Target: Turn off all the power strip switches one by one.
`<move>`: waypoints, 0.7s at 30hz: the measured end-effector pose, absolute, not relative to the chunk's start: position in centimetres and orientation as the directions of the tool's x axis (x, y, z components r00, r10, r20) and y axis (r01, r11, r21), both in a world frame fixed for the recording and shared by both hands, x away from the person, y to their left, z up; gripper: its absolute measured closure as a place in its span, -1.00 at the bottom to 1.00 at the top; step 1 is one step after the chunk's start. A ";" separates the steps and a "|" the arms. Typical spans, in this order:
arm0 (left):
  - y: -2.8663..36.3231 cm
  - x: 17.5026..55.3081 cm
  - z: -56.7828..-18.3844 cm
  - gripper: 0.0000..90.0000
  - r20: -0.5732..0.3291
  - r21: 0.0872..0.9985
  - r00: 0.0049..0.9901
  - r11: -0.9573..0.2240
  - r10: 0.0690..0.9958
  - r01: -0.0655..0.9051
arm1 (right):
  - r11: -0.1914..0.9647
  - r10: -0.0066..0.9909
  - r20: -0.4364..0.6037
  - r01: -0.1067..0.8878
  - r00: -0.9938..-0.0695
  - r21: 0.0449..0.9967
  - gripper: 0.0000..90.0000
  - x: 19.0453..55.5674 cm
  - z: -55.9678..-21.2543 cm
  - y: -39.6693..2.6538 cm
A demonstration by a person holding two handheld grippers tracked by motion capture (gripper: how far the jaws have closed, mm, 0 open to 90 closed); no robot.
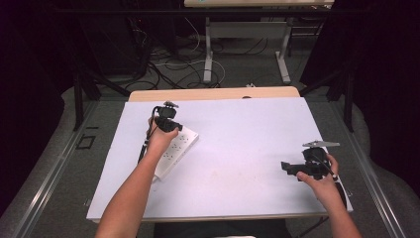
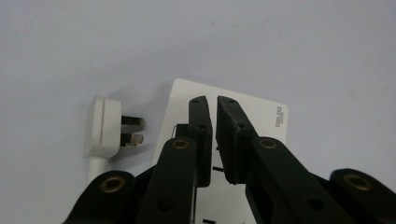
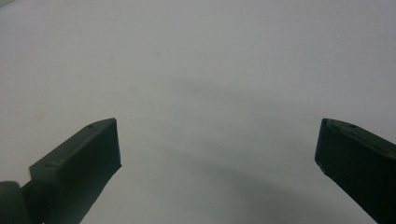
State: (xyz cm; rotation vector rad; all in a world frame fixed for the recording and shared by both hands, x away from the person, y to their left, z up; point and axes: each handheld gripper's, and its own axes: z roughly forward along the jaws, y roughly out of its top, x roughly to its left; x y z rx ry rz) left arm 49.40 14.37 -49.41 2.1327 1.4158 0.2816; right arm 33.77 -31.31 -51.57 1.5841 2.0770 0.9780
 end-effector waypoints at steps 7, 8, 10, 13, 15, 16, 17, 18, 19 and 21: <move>14.8 48.0 -48.4 0.67 -0.167 0.596 0.445 -0.270 0.880 0.756 | 0.136 0.941 0.129 0.698 -0.314 0.704 -1.00 33.7 -51.5 -31.4; 14.8 47.9 -48.3 0.64 -0.168 0.600 0.451 -0.273 0.876 0.752 | 0.136 0.941 0.130 0.698 -0.314 0.703 -1.00 33.7 -51.5 -31.4; 15.0 47.5 -48.1 0.58 -0.168 0.608 0.464 -0.279 0.870 0.743 | 0.136 0.941 0.129 0.698 -0.313 0.703 -1.00 33.7 -51.5 -31.4; 15.2 46.9 -47.9 0.46 -0.169 0.619 0.464 -0.273 0.870 0.737 | 0.137 0.941 0.128 0.697 -0.314 0.704 -1.00 33.7 -51.4 -31.3; 15.3 46.5 -47.8 0.42 -0.176 0.630 0.471 -0.268 0.864 0.728 | 0.135 0.941 0.130 0.699 -0.312 0.703 -1.00 33.7 -51.4 -31.3; 15.4 46.3 -47.7 0.40 -0.177 0.631 0.473 -0.270 0.863 0.728 | 0.137 0.941 0.127 0.696 -0.314 0.705 -1.00 33.7 -51.4 -31.3; 15.4 46.1 -47.7 0.37 -0.180 0.634 0.474 -0.267 0.862 0.725 | 0.136 0.941 0.128 0.698 -0.313 0.704 -1.00 33.7 -51.4 -31.3; 15.5 45.9 -47.7 0.34 -0.187 0.637 0.474 -0.261 0.860 0.725 | 0.136 0.941 0.127 0.696 -0.313 0.705 -1.00 33.7 -51.4 -31.4; 15.6 45.6 -47.6 0.30 -0.186 0.636 0.475 -0.262 0.860 0.725 | 0.136 0.941 0.127 0.697 -0.313 0.704 -1.00 33.7 -51.4 -31.4; 15.8 45.2 -47.5 0.23 -0.189 0.640 0.478 -0.262 0.858 0.723 | 0.137 0.941 0.126 0.696 -0.313 0.705 -1.00 33.7 -51.4 -31.4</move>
